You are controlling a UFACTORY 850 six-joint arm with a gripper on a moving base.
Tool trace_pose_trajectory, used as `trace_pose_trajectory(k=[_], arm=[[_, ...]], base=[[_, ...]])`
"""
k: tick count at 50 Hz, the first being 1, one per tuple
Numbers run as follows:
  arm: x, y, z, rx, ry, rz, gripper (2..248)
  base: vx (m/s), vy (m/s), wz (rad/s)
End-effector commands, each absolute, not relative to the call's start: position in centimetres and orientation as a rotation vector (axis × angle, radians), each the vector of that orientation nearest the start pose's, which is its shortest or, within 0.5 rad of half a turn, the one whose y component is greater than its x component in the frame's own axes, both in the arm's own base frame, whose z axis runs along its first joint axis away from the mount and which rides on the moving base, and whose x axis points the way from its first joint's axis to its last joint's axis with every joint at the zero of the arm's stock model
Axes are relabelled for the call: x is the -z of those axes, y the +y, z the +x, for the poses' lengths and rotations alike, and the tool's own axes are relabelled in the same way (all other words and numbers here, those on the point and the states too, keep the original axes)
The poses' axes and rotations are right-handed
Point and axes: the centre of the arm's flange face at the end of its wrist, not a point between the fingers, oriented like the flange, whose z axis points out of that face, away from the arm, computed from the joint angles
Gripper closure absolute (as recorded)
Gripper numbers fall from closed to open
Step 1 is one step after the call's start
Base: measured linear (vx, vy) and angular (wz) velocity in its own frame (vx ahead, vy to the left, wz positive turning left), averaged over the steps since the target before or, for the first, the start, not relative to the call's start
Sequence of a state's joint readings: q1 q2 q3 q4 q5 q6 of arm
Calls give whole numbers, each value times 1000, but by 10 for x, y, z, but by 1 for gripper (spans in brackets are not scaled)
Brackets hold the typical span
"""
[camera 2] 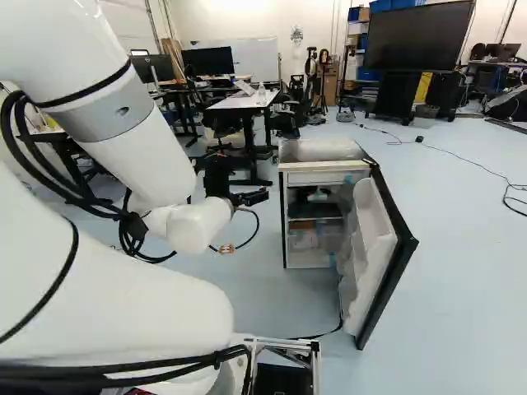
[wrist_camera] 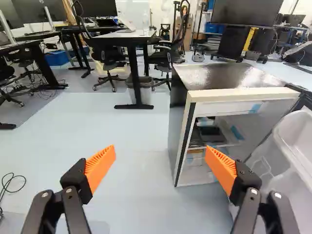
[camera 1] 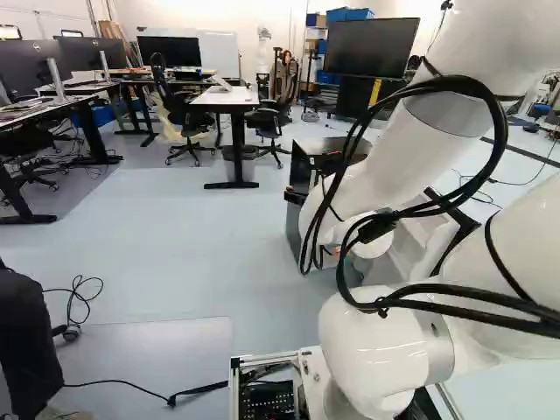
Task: Open the fridge door
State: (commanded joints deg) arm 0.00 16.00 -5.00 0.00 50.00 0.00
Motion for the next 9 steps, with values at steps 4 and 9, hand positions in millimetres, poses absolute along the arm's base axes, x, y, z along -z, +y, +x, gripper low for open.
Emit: trace_pose_trajectory(k=[4,9], arm=[[-366,0,270,1824,0,-2558,3],[-366,0,270,1824,0,-2558,3]], base=[[0,0,0],[0,0,0]])
